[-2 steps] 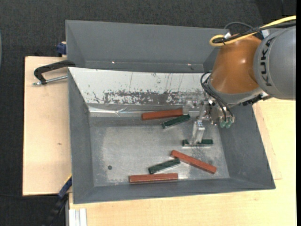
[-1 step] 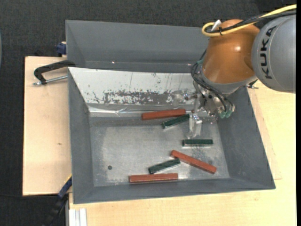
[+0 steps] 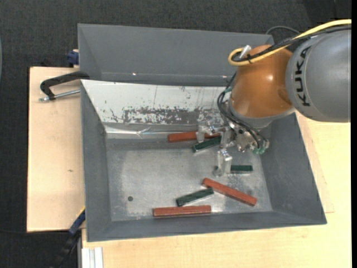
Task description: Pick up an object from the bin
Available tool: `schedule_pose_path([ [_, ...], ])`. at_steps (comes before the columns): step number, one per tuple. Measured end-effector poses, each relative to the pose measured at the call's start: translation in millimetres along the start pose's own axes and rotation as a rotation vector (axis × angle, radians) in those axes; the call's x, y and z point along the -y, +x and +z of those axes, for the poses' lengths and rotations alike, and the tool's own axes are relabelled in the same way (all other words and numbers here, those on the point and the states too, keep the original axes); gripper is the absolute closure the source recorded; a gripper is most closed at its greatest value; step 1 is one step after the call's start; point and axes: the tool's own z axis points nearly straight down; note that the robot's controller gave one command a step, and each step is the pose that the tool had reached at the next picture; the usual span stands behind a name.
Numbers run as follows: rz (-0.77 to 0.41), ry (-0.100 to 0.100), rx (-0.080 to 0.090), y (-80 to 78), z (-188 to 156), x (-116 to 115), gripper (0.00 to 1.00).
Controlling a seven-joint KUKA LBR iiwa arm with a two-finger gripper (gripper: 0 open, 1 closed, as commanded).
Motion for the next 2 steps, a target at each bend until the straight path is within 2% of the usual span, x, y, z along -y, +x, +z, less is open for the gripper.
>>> schedule_pose_path([
  [1, 0.139, -0.003, -0.015, 4.9, 30.1, -11.6, 0.0],
  [2, 0.122, -0.001, -0.007, -8.1, 52.4, -11.1, 0.0],
])
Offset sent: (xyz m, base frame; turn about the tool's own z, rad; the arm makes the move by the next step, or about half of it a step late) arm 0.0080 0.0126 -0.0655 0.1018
